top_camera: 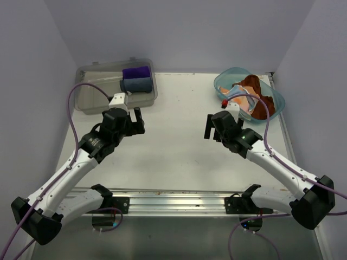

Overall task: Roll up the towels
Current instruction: Grab a towel with the right arm

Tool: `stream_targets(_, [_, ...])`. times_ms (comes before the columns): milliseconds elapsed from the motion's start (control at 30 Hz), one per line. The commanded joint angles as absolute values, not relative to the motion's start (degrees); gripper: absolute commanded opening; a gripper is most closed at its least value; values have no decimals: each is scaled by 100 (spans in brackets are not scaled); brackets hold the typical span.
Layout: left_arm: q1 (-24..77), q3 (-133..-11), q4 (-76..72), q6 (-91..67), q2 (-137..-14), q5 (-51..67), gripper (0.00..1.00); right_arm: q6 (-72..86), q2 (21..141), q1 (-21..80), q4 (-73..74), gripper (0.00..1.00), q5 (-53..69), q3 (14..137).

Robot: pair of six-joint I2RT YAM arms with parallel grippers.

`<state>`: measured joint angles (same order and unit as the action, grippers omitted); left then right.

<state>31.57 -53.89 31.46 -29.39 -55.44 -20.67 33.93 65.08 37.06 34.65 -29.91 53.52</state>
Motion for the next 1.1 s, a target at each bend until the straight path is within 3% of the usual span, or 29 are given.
stream_targets(0, [3164,-5607,3155,-2953,-5590,-2119,99,3551,6398,3700,3331,98,-3050,5291])
stream_targets(233, [3164,-5476,3050,-3094,-5722,-2022,99,3218,6565,3429,3349,97,-3331,5475])
stream_targets(400, [3155,-5818,3427,-3164,-6151,-1724,99,3041,6635,1578,2446,70,-2014,5799])
stream_targets(567, [3164,-5827,3349,-3120,-6179,-1670,99,3129,8101,669,2435,47,-1347,6933])
stream_targets(600, [3155,-5836,3349,-3103,-6144,-1687,99,3207,8321,416,2443,48,-1258,7283])
stream_targets(733, [3155,-5897,3384,-3103,-6082,-1731,99,3278,9498,27,2566,65,-1046,8242])
stream_targets(900, [3155,-5906,3454,-3155,-6082,-1617,99,3182,11219,-307,3180,67,-1186,9798])
stream_targets(1067, [3155,-5898,3560,-3234,-6038,-1652,99,3059,12207,-483,3559,68,-1222,10861])
